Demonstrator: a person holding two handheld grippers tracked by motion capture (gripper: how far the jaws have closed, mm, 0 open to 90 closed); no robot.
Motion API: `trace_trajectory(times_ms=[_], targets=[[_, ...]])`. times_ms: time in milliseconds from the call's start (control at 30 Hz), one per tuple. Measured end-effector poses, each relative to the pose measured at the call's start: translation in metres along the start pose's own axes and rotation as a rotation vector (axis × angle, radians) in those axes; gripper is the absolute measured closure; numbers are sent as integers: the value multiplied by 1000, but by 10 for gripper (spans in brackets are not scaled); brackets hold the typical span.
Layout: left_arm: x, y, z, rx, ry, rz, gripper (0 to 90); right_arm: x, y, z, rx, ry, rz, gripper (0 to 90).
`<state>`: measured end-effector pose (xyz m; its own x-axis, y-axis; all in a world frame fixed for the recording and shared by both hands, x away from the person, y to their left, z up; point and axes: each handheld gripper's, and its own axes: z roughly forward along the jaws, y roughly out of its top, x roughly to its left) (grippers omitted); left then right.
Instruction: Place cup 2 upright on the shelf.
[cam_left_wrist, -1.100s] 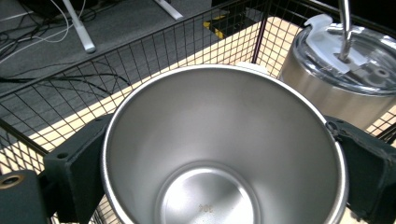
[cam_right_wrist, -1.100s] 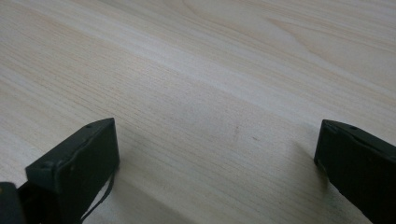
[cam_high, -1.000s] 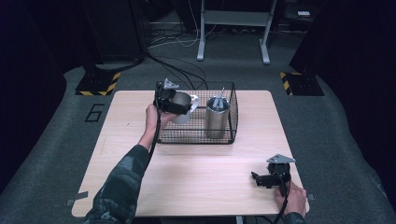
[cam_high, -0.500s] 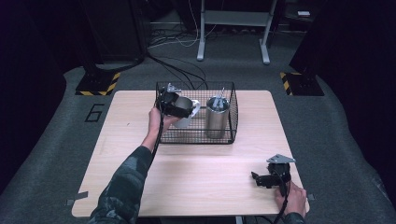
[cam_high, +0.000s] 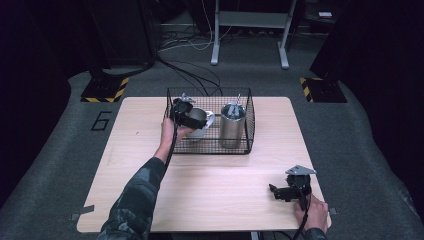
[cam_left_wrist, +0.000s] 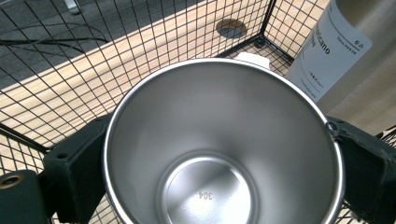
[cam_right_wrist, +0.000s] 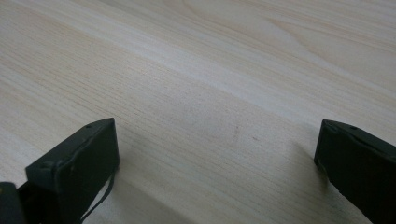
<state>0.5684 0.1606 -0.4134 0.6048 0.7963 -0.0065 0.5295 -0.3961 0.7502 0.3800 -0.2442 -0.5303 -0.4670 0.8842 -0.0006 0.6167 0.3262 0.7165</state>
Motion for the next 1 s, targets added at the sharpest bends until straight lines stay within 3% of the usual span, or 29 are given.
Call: trace_trajectory(times_ms=[433,667,1000], targets=[[-1,-5,12,27,-8,-16,59,0,0,0,1,0,1,0],[-1,-7,16,64,-16,-5,59,0,0,0,1,0,0,0],[1,-9,17,97,-19,-26,57,0,0,0,1,1,0,0]])
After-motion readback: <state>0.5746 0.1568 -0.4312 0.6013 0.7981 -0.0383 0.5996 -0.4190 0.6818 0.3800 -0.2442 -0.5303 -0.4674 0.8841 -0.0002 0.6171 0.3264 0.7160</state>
